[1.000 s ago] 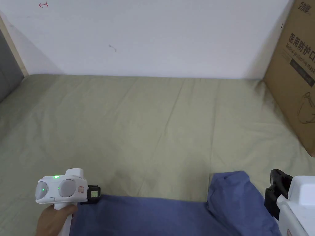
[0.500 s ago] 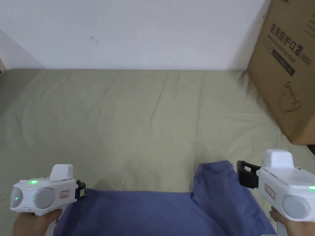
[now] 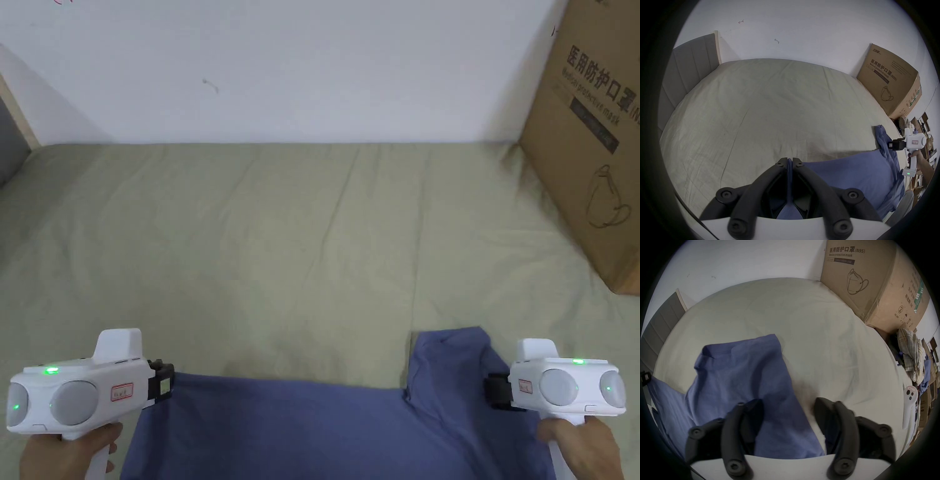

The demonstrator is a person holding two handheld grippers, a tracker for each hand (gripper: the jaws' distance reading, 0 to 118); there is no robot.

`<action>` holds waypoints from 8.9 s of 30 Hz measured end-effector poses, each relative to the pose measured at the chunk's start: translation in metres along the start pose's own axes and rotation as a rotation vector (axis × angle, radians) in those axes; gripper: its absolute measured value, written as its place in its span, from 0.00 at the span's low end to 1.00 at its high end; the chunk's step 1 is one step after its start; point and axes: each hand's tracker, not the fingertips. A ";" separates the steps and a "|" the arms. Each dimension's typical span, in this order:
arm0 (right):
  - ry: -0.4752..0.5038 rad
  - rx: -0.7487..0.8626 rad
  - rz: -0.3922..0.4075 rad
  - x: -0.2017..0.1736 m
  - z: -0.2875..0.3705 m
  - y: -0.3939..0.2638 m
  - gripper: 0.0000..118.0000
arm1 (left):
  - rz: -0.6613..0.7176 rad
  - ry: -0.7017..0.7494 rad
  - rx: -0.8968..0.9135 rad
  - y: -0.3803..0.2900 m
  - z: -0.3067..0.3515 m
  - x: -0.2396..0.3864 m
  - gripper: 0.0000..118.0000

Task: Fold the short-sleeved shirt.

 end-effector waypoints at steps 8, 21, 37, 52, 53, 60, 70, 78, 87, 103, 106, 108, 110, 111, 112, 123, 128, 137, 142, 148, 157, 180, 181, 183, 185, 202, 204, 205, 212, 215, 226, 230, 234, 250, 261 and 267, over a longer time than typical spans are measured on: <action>0.044 0.111 0.012 0.002 0.037 -0.007 0.00 | 0.021 0.016 0.002 -0.008 0.008 0.004 0.02; 0.218 0.357 -0.090 0.052 0.195 -0.083 0.00 | 0.088 0.034 0.062 -0.043 0.081 -0.007 0.02; 0.233 0.232 -0.239 0.071 0.213 -0.239 0.00 | 0.141 0.049 -0.033 -0.172 0.128 -0.017 0.02; 0.052 0.025 -0.227 0.052 0.158 -0.256 0.00 | 0.175 0.089 -0.107 -0.220 0.107 -0.016 0.05; 0.046 0.038 -0.219 0.050 0.163 -0.254 0.01 | 0.176 0.090 -0.109 -0.218 0.109 -0.015 0.10; 0.026 0.309 -0.141 0.024 0.247 -0.217 0.69 | 0.203 0.103 0.040 -0.183 0.160 0.012 0.80; 0.037 0.736 -0.047 -0.017 0.349 -0.152 0.69 | 0.008 0.104 0.539 -0.104 0.258 0.092 0.80; -0.001 0.875 -0.015 -0.041 0.363 -0.140 0.66 | -0.134 0.194 0.769 -0.093 0.272 0.138 0.76; -0.076 0.924 0.017 -0.064 0.365 -0.143 0.00 | -0.101 0.121 0.792 -0.091 0.270 0.144 0.05; -0.033 0.900 0.053 -0.070 0.355 -0.135 0.00 | 0.101 -0.179 0.510 -0.086 0.245 0.067 0.00; -0.035 0.893 0.066 -0.080 0.357 -0.132 0.00 | 0.281 -0.335 0.400 -0.091 0.228 0.013 0.00; -0.034 0.886 0.075 -0.084 0.357 -0.130 0.00 | 0.347 -0.397 0.311 -0.096 0.213 -0.021 0.00; -0.023 0.877 0.081 -0.087 0.355 -0.128 0.00 | 0.409 -0.412 0.214 -0.106 0.198 -0.052 0.00; -0.023 0.876 0.083 -0.089 0.354 -0.127 0.00 | 0.425 -0.396 0.202 -0.113 0.191 -0.068 0.00; -0.024 0.871 0.086 -0.090 0.352 -0.125 0.00 | 0.440 -0.381 0.177 -0.119 0.185 -0.080 0.00; -0.019 0.798 0.095 -0.108 0.327 -0.122 0.00 | 0.468 -0.372 -0.119 -0.170 0.128 -0.126 0.74; -0.028 0.783 0.105 -0.108 0.320 -0.122 0.00 | 0.453 -0.406 -0.134 -0.179 0.112 -0.121 0.80; -0.056 0.756 0.100 -0.092 0.312 -0.125 0.00 | 0.423 -0.426 -0.264 -0.188 0.081 -0.096 0.27; -0.065 0.749 0.094 -0.085 0.313 -0.126 0.00 | 0.390 -0.406 -0.255 -0.191 0.060 -0.109 0.14; -0.063 0.757 0.092 -0.081 0.315 -0.125 0.00 | 0.273 -0.345 -0.191 -0.179 0.086 -0.098 0.07; -0.041 0.771 0.086 -0.081 0.318 -0.124 0.00 | 0.253 -0.308 -0.130 -0.154 0.135 -0.109 0.06; 0.015 0.803 0.070 -0.058 0.338 -0.138 0.00 | 0.060 -0.251 -0.196 -0.107 0.168 0.063 0.06; 0.011 0.805 0.064 -0.056 0.339 -0.140 0.00 | 0.046 -0.264 -0.212 -0.106 0.161 0.077 0.06; 0.004 0.806 0.057 -0.051 0.340 -0.142 0.00 | 0.009 -0.269 -0.242 -0.109 0.143 0.103 0.06; -0.002 0.807 0.048 -0.046 0.341 -0.144 0.00 | 0.001 -0.276 -0.289 -0.113 0.122 0.123 0.06; -0.015 0.788 0.030 -0.043 0.351 -0.153 0.00 | -0.037 -0.236 -0.371 -0.143 0.063 0.193 0.73; -0.015 0.792 0.032 -0.045 0.354 -0.152 0.00 | -0.039 -0.276 -0.279 -0.137 0.086 0.190 0.79; -0.013 0.794 0.031 -0.046 0.356 -0.151 0.00 | -0.030 -0.303 -0.225 -0.132 0.100 0.186 0.79; -0.009 0.806 0.024 -0.043 0.356 -0.148 0.00 | -0.021 -0.197 0.038 -0.118 0.156 0.146 0.79; -0.008 0.804 0.020 -0.042 0.355 -0.147 0.00 | -0.010 -0.103 0.130 -0.124 0.160 0.131 0.66; -0.007 0.785 0.027 -0.033 0.343 -0.147 0.00 | -0.035 -0.091 0.154 -0.173 0.121 0.112 0.01; -0.004 0.776 0.028 -0.032 0.338 -0.147 0.00 | -0.075 -0.121 0.071 -0.193 0.096 0.129 0.01; -0.003 0.761 0.027 -0.030 0.333 -0.147 0.00 | -0.127 -0.155 0.010 -0.208 0.078 0.151 0.01; -0.008 0.736 0.006 -0.024 0.324 -0.150 0.00 | -0.323 -0.186 -0.078 -0.216 0.051 0.220 0.01; 0.005 0.759 0.027 -0.037 0.336 -0.148 0.00 | -0.022 -0.350 0.013 -0.163 0.127 0.130 0.01; 0.013 0.771 0.039 -0.046 0.340 -0.146 0.00 | 0.145 -0.489 -0.039 -0.145 0.147 0.040 0.03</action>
